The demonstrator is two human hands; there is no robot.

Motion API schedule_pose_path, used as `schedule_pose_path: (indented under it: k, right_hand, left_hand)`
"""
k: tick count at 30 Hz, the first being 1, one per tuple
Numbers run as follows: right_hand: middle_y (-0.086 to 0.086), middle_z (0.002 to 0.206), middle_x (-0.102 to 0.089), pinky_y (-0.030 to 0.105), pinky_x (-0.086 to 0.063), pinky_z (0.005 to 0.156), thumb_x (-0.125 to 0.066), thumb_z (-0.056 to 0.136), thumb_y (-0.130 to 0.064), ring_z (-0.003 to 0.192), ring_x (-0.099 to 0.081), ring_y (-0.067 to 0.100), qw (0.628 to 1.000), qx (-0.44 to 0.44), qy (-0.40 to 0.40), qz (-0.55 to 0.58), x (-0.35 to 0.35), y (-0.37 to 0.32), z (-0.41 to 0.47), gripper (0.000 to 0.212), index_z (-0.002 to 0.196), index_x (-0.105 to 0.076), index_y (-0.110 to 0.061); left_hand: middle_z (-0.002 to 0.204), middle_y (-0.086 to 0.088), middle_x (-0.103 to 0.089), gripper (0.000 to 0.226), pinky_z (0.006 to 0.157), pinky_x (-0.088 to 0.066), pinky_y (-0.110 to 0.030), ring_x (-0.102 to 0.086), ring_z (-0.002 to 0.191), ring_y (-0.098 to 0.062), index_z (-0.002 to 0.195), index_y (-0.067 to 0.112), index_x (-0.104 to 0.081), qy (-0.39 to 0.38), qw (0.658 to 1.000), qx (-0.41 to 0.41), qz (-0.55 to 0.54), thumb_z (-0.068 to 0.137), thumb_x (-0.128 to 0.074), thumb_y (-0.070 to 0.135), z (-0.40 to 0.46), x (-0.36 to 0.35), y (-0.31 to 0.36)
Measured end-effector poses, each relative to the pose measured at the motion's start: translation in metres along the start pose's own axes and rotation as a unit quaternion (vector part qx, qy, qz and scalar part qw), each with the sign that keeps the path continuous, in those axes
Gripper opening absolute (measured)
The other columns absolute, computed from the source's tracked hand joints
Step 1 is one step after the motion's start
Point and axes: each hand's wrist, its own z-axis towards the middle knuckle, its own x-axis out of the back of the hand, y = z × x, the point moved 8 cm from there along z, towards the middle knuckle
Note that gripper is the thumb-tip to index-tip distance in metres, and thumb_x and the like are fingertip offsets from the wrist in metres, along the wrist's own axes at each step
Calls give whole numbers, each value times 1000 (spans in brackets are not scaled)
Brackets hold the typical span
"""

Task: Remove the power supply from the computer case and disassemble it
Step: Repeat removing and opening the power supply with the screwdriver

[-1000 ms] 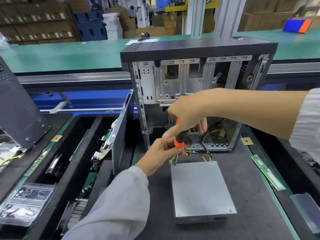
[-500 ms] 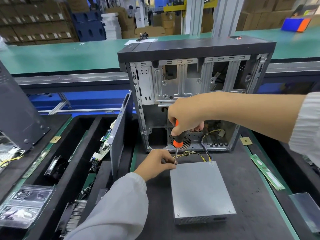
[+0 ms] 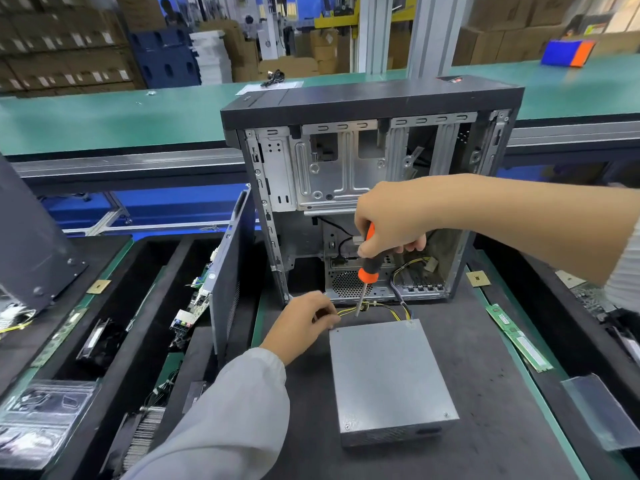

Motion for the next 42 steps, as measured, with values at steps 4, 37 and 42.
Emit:
schedule_pose_path:
  k: [4,37,42]
  right_hand:
    - [5,56,-65,25,-53,53,-54,87,-30,40,-59,20,1000,-24,3,10,-5,19,-11,26,78,-64,-8]
    - [3,53,-64,21,-46,48,-58,86,-32,35,-48,13,993,-91,31,63,-37,95,-31,23,77,-66,-13]
    - [3,52,-64,23,-48,48,-58,87,-34,37,-50,14,994,-87,35,63,-37,95,-29,24,78,-66,-12]
  left_hand:
    - [80,-2,-67,12,65,-50,-18,-61,66,-8,88,13,-60,51,980,57,-186,96,-56,5,13,1,10]
    - [69,13,-45,25,55,-26,-13,-45,68,-7,104,37,-75,-3,1000,-9,-18,90,-61,21,29,-77,66]
    - [72,11,-49,26,56,-29,-15,-47,69,-8,105,36,-75,0,1000,-8,-27,91,-61,20,30,-78,65]
